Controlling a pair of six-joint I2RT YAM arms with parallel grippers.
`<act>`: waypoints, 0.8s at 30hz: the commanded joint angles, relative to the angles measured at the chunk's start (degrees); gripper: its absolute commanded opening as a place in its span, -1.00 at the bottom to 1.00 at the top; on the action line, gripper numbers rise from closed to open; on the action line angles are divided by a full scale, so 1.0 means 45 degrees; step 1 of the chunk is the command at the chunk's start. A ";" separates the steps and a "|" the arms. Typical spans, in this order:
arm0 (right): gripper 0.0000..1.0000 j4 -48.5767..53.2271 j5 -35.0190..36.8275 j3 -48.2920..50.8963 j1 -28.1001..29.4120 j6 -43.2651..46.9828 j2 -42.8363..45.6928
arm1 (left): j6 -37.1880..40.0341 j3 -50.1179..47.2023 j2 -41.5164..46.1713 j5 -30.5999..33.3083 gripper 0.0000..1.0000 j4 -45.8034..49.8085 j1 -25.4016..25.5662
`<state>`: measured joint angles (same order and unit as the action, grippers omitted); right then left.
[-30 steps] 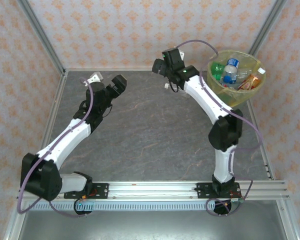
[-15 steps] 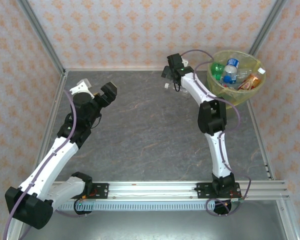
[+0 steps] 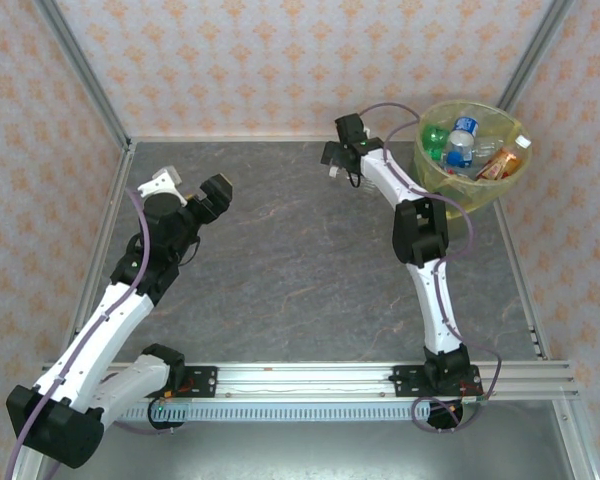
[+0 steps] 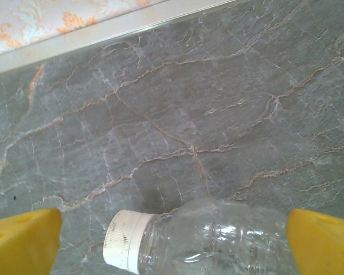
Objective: Put the plastic bottles in the bin
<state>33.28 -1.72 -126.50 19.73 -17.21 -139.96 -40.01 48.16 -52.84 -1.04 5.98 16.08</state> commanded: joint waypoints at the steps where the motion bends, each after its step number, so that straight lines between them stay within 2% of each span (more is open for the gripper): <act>1: 0.99 0.0351 -0.0190 0.0904 0.0302 0.0036 0.1067 | 0.0082 -0.0367 0.0162 -0.0223 0.98 -0.0306 -0.0097; 8: 0.99 -0.0010 0.0419 0.2746 0.1338 -0.0268 0.2650 | -0.0054 -0.0507 0.0004 -0.0529 0.98 -0.0517 -0.0092; 12: 0.99 -0.0129 0.0256 0.3314 0.1576 -0.0539 0.3252 | -0.0064 -0.0567 0.0147 -0.0560 0.98 -0.0491 -0.0098; 17: 0.99 0.0007 0.0954 0.3608 0.1618 0.0407 0.3593 | -0.0074 -0.0711 0.0411 -0.0557 0.98 -0.0367 -0.0096; 21: 0.99 0.0060 0.0364 0.4092 0.1616 0.1423 0.3590 | -0.0074 -0.0793 0.0652 -0.0464 0.98 -0.0144 -0.0087; 24: 0.99 -0.0031 -0.0829 0.4856 0.1627 0.1958 0.3775 | -0.0055 -0.0875 0.0884 -0.0358 0.98 0.0016 -0.0097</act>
<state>32.75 -2.20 -107.35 26.94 -12.23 -125.05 -40.42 44.80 -50.43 -2.72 5.58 16.08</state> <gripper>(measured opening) 0.996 0.991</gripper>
